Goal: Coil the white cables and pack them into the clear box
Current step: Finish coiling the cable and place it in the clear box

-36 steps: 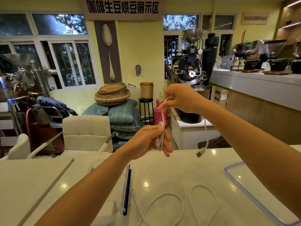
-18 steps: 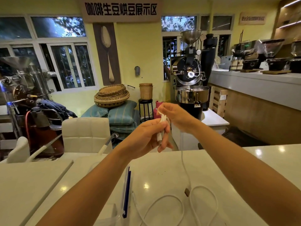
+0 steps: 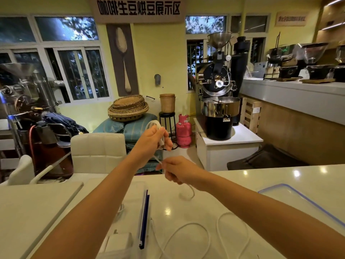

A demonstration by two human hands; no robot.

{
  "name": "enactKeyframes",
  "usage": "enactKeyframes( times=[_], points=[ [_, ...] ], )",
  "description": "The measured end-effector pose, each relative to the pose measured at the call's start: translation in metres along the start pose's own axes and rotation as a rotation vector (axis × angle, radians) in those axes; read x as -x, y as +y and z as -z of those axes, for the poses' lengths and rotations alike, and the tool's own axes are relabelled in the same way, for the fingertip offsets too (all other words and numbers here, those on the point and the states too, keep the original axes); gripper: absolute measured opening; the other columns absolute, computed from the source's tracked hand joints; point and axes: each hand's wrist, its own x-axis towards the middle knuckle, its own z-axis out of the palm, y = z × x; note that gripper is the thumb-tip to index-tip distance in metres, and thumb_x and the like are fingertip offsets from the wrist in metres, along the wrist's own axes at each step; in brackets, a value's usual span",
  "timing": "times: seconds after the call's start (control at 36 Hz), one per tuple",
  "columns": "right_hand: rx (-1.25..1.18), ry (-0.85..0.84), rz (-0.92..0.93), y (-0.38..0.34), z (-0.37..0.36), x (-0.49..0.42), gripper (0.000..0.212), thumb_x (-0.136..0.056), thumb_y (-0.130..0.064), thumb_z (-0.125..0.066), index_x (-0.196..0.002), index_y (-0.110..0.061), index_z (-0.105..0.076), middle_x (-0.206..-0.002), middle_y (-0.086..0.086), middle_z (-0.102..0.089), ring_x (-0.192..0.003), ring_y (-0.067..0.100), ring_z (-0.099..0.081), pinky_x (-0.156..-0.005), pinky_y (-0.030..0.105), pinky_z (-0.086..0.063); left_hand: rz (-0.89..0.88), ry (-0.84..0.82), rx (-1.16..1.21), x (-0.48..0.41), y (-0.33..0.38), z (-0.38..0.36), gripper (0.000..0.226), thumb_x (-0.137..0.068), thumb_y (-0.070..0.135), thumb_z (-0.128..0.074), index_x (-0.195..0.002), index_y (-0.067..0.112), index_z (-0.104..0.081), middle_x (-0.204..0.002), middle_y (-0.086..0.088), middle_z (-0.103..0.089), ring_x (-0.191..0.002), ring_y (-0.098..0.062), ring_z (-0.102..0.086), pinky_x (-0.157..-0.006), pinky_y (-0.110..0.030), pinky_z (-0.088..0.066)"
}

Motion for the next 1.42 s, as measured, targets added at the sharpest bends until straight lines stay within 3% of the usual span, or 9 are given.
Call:
enactKeyframes(
  times=[0.19,0.31,0.44,0.56,0.78,1.08,1.17,1.28,1.42],
  points=[
    [0.510,0.069,0.125,-0.020,0.018,0.014,0.027,-0.093,-0.023,-0.049,-0.099,-0.004,-0.067,-0.061,-0.008,-0.045,-0.056,0.005,-0.040,-0.057,0.020,-0.036,0.088,0.037,-0.042,-0.003,-0.012,0.018,0.036,-0.100,0.016,-0.028,-0.071,0.009,-0.047,-0.044,0.000,-0.064,-0.040,-0.007,-0.058,-0.046,-0.012,-0.046],
    [0.622,0.148,0.192,-0.036,0.034,0.017,0.023,-0.087,-0.027,-0.057,-0.091,-0.007,-0.067,-0.063,-0.008,-0.049,-0.061,0.010,-0.046,-0.074,0.038,-0.048,0.128,0.010,-0.198,0.001,-0.019,0.014,0.037,-0.099,0.018,-0.029,-0.069,0.011,-0.051,-0.043,0.004,-0.064,-0.045,-0.006,-0.056,-0.050,-0.016,-0.043],
    [0.691,0.246,0.246,-0.051,0.051,0.018,0.021,-0.087,-0.027,-0.059,-0.094,-0.011,-0.070,-0.070,-0.006,-0.058,-0.072,0.012,-0.054,-0.080,0.040,-0.050,0.123,-0.084,-0.136,0.008,-0.024,0.005,0.039,-0.099,0.015,-0.027,-0.070,0.007,-0.053,-0.050,-0.001,-0.065,-0.046,-0.006,-0.060,-0.050,-0.010,-0.045],
    [0.681,0.271,0.256,-0.054,0.062,0.018,0.021,-0.085,-0.026,-0.061,-0.094,-0.010,-0.072,-0.085,0.006,-0.068,-0.078,0.014,-0.057,-0.078,0.035,-0.050,0.142,-0.131,-0.003,0.008,-0.027,0.002,0.038,-0.099,0.016,-0.028,-0.071,0.006,-0.052,-0.050,-0.004,-0.066,-0.047,-0.013,-0.062,-0.057,-0.024,-0.048],
    [0.610,0.266,0.277,-0.050,0.072,0.020,0.017,-0.082,-0.022,-0.065,-0.088,-0.008,-0.075,-0.062,-0.008,-0.057,-0.062,0.006,-0.049,-0.062,0.023,-0.040,0.161,-0.035,0.229,0.002,-0.030,0.007,0.038,-0.099,0.015,-0.027,-0.070,0.007,-0.049,-0.041,-0.005,-0.059,-0.040,-0.014,-0.060,-0.097,-0.053,-0.036],
    [0.559,0.312,0.365,-0.059,0.082,0.013,0.019,-0.081,-0.020,-0.065,-0.086,-0.002,-0.071,-0.064,-0.007,-0.055,-0.062,0.008,-0.049,-0.072,0.035,-0.046,0.109,-0.274,0.120,0.016,-0.019,-0.007,0.037,-0.100,0.016,-0.024,-0.076,0.007,-0.050,-0.050,-0.005,-0.065,-0.046,-0.014,-0.061,-0.078,-0.041,-0.044],
    [0.505,0.300,0.373,-0.064,0.088,0.011,0.019,-0.078,-0.018,-0.068,-0.084,0.001,-0.069,-0.066,-0.004,-0.056,-0.064,0.011,-0.052,-0.069,0.028,-0.046,0.106,-0.327,0.162,0.023,-0.010,-0.014,0.038,-0.100,0.016,-0.022,-0.076,0.005,-0.049,-0.047,-0.004,-0.062,-0.044,-0.012,-0.060,-0.061,-0.025,-0.055],
    [0.339,0.287,0.336,-0.061,0.100,0.008,0.010,-0.077,-0.017,-0.069,-0.069,-0.014,-0.063,-0.071,0.009,-0.056,-0.067,0.019,-0.049,-0.062,0.021,-0.040,0.072,-0.352,0.222,0.028,-0.002,-0.019,0.038,-0.099,0.015,-0.021,-0.074,0.005,-0.049,-0.041,-0.002,-0.058,-0.039,-0.012,-0.056,-0.070,-0.029,-0.056],
    [0.214,0.279,0.279,-0.048,0.109,-0.001,0.012,-0.081,-0.015,-0.064,-0.069,-0.017,-0.060,-0.069,0.000,-0.056,-0.064,0.009,-0.049,-0.063,0.016,-0.042,0.052,-0.368,0.303,0.028,0.003,-0.023,0.044,-0.099,0.021,-0.019,-0.074,0.006,-0.051,-0.039,-0.001,-0.054,-0.035,-0.012,-0.050,-0.066,-0.029,-0.057]
  ],
)
